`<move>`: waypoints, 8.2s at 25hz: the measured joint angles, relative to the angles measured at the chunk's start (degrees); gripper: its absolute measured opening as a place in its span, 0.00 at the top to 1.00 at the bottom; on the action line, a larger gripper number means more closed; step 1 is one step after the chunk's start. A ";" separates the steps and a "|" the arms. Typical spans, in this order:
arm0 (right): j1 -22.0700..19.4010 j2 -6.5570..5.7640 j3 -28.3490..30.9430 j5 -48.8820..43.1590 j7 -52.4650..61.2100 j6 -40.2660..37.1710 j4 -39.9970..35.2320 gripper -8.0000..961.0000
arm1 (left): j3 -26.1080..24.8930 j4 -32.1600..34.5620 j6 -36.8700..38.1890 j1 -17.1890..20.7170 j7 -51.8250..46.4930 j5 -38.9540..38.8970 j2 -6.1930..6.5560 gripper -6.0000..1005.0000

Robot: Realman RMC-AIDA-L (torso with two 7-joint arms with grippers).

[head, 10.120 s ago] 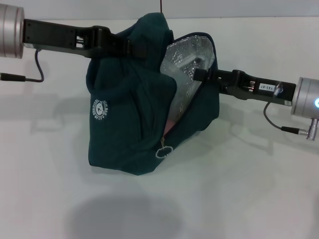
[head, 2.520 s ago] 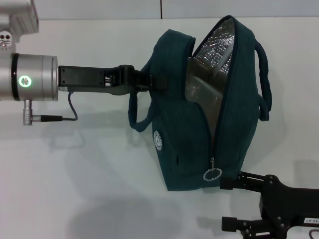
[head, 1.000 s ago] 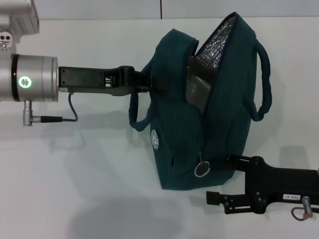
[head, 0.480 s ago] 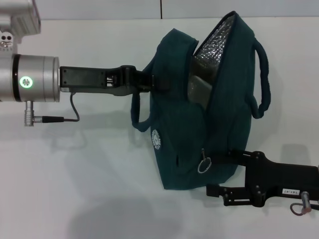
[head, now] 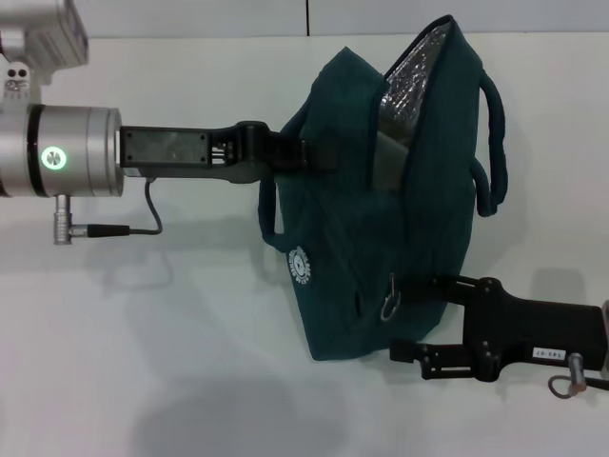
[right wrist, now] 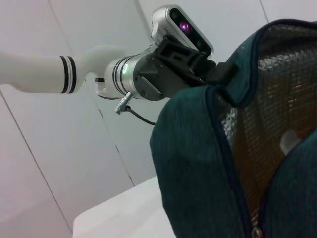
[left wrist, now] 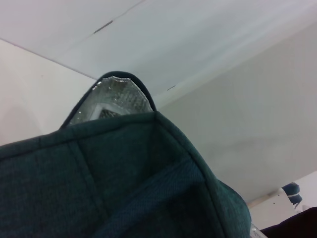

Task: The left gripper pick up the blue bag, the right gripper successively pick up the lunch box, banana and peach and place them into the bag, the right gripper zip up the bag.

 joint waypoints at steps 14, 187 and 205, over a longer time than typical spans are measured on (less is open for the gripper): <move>3.72 0.00 -4.90 1.84 0.69 -0.24 1.02 0.09 | 0.00 0.01 0.04 -0.34 0.10 -0.03 -0.42 0.96; -2.38 -4.19 -12.23 9.20 13.62 -1.11 -16.25 0.97 | -0.53 0.21 -3.39 0.09 0.60 -0.03 0.96 0.96; -2.13 -4.44 -12.23 0.81 17.59 -1.06 -22.70 0.96 | -0.60 0.40 -3.62 0.06 0.60 -0.10 1.12 0.96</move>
